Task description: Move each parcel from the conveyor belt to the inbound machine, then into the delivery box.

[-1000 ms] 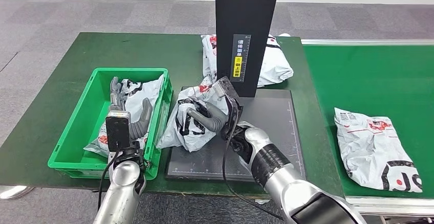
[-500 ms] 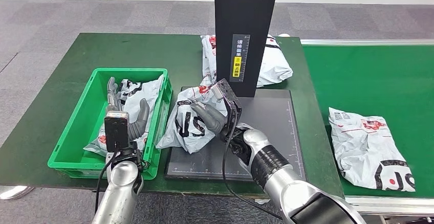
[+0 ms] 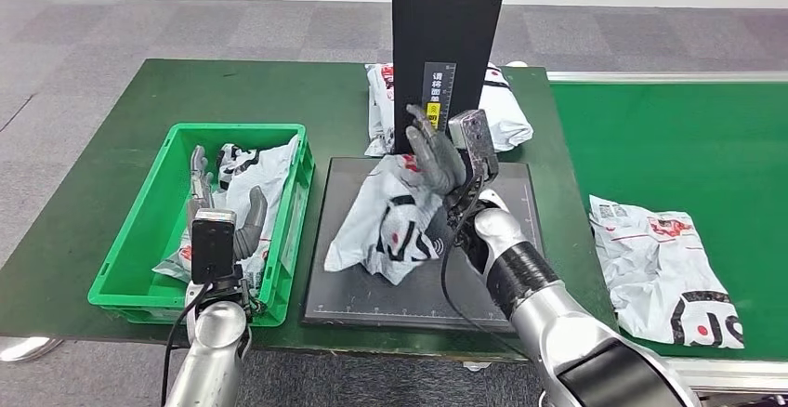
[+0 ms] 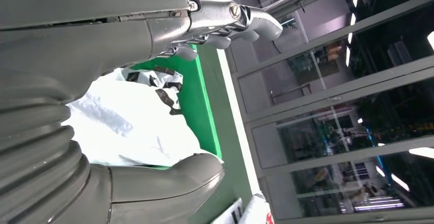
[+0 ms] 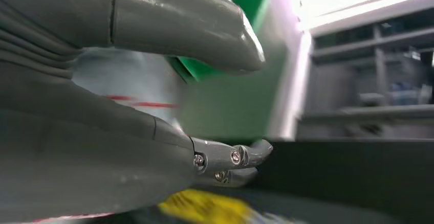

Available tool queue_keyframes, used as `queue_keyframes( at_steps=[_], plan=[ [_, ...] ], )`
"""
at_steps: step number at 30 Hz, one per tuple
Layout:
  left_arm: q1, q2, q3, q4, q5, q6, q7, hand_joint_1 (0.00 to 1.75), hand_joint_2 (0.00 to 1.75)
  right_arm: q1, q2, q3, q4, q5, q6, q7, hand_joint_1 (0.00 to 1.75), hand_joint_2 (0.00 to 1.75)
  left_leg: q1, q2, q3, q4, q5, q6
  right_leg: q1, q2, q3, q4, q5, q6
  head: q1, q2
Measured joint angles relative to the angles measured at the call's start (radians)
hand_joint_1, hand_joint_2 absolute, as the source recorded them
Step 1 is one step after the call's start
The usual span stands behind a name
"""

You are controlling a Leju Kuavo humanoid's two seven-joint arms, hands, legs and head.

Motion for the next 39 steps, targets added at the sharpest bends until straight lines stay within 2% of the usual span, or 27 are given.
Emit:
queue_keyframes(
  at_steps=[2, 6, 13, 16, 24, 26, 28, 30, 32, 35, 39],
  plan=[
    [0.005, 0.000, 0.001, -0.010, -0.015, -0.008, 0.008, 0.00, 1.75, 0.026, -0.012, -0.018, -0.091, 0.055, -0.019, 0.004, 0.00, 0.00, 0.000, 0.000, 0.000, 0.000, 0.000, 0.000, 0.000, 0.000, 0.000, 0.000, 0.000, 0.000, 0.000, 0.000],
    [0.009, 0.000, 0.002, -0.021, -0.023, -0.013, 0.012, 0.00, 1.75, 0.064, -0.023, -0.040, -0.207, 0.081, -0.029, 0.009, 0.00, 0.00, 0.000, 0.000, 0.000, 0.000, 0.000, 0.000, 0.000, 0.000, -0.001, 0.000, 0.000, 0.000, 0.000, 0.000],
    [0.011, 0.000, 0.002, -0.029, -0.024, -0.013, 0.014, 0.00, 1.75, 0.093, -0.035, -0.058, -0.291, 0.084, -0.034, 0.008, 0.00, 0.00, 0.000, 0.000, 0.000, 0.000, 0.000, 0.000, 0.000, 0.000, -0.001, 0.000, 0.000, 0.000, 0.000, 0.000],
    [0.011, 0.000, 0.002, -0.030, -0.037, -0.021, 0.017, 0.00, 1.75, 0.108, -0.037, -0.060, -0.324, 0.117, -0.046, -0.026, 0.00, 0.00, 0.000, 0.000, 0.000, 0.000, 0.000, 0.000, 0.000, 0.000, -0.001, 0.000, 0.000, 0.000, 0.000, 0.000],
    [0.009, 0.000, -0.005, -0.015, -0.125, -0.096, 0.061, 0.00, 1.75, 0.163, -0.042, -0.059, -0.496, 0.163, -0.019, -0.032, 0.00, 0.00, 0.000, 0.000, 0.000, 0.000, 0.000, 0.000, 0.000, 0.000, -0.001, 0.000, 0.000, 0.000, 0.000, 0.000],
    [0.005, 0.002, -0.015, -0.007, -0.158, -0.139, 0.072, 0.00, 1.75, 0.168, -0.045, -0.059, -0.516, 0.171, -0.016, -0.036, 0.00, 0.87, 0.000, 0.000, 0.000, 0.000, 0.000, 0.000, 0.000, 0.000, -0.001, 0.000, 0.000, 0.000, 0.000, 0.000],
    [-0.008, 0.010, -0.048, 0.008, -0.222, -0.236, 0.076, 0.00, 1.75, 0.172, -0.049, -0.059, -0.530, 0.184, -0.016, -0.037, 0.00, 1.75, 0.000, 0.000, 0.000, 0.000, 0.000, 0.000, 0.000, 0.000, -0.001, -0.001, 0.000, 0.000, 0.000, 0.000],
    [-0.024, 0.019, -0.112, 0.024, -0.312, -0.351, 0.078, 0.00, 1.75, 0.179, -0.053, -0.060, -0.541, 0.214, -0.038, -0.033, 0.00, 1.75, 0.000, 0.000, 0.000, 0.000, 0.000, 0.001, 0.000, 0.000, -0.001, -0.001, 0.000, 0.000, 0.000, 0.000],
    [-0.038, 0.020, -0.185, 0.038, -0.399, -0.417, 0.083, 0.00, 1.75, 0.198, -0.054, -0.062, -0.562, 0.259, -0.101, -0.028, 0.00, 1.75, 0.000, 0.000, 0.000, 0.000, 0.000, 0.001, -0.001, 0.000, -0.001, -0.001, 0.000, 0.001, 0.000, 0.000],
    [-0.072, 0.018, -0.284, 0.066, -0.486, -0.455, 0.102, 0.00, 1.75, 0.292, -0.061, -0.086, -0.661, 0.340, -0.271, -0.026, 0.00, 1.75, 0.000, -0.001, 0.000, 0.001, -0.001, 0.002, -0.001, -0.001, -0.001, -0.002, 0.000, 0.002, 0.000, 0.000],
    [-0.127, 0.015, -0.406, 0.120, -0.527, -0.479, 0.118, 0.00, 1.75, 0.460, -0.071, -0.133, -0.852, 0.403, -0.493, -0.023, 0.00, 1.75, 0.000, -0.002, -0.002, 0.001, -0.003, 0.003, -0.002, -0.002, -0.001, -0.002, -0.001, 0.003, 0.000, 0.000]
  ],
)
